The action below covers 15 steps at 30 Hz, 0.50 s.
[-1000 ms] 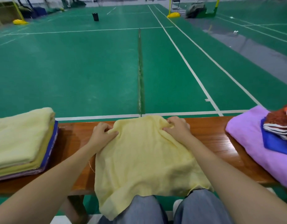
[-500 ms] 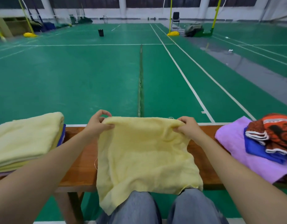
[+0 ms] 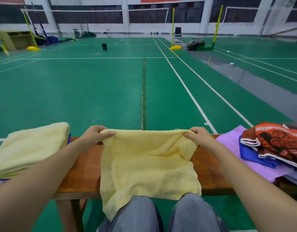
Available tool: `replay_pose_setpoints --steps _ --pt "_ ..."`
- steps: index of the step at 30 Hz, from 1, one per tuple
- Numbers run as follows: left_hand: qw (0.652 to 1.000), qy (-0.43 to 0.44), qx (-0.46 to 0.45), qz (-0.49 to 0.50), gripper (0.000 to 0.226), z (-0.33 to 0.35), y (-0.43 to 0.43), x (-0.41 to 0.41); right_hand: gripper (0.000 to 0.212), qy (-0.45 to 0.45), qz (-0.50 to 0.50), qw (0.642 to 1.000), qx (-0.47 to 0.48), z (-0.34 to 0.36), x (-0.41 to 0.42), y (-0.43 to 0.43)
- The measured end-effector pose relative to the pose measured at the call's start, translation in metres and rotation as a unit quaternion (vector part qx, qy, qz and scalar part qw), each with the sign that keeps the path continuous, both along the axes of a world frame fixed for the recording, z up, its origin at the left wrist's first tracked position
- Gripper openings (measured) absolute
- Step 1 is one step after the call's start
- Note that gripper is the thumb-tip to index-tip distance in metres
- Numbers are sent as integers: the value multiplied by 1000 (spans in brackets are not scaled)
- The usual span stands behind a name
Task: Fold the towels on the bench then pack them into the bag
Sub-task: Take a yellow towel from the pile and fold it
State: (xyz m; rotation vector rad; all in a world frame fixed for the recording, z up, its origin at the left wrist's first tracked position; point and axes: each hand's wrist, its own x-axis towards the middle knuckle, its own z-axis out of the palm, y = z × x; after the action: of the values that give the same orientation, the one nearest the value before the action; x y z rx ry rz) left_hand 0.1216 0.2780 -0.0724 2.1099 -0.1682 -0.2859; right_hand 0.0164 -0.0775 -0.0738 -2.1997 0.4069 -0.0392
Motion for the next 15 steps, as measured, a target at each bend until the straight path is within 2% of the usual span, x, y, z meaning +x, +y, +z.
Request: replay_pose_setpoints --steps 2,6,9,13,15 --pt "1000 -14 -20 16 14 7 -2 -3 9 -1 -5 1000 -9 2 -2 -2" --pt "995 -44 -65 62 17 16 0 -4 18 -21 -24 999 3 4 -5 -2" --pt "993 -48 -85 61 19 24 3 -3 10 -52 -72 996 13 8 -7 -5" --pt "988 -29 -139 63 8 40 5 -8 26 -119 -137 981 66 20 -11 -11" --pt "982 -28 -176 64 5 48 4 -8 23 -145 -146 974 99 29 -11 -12"
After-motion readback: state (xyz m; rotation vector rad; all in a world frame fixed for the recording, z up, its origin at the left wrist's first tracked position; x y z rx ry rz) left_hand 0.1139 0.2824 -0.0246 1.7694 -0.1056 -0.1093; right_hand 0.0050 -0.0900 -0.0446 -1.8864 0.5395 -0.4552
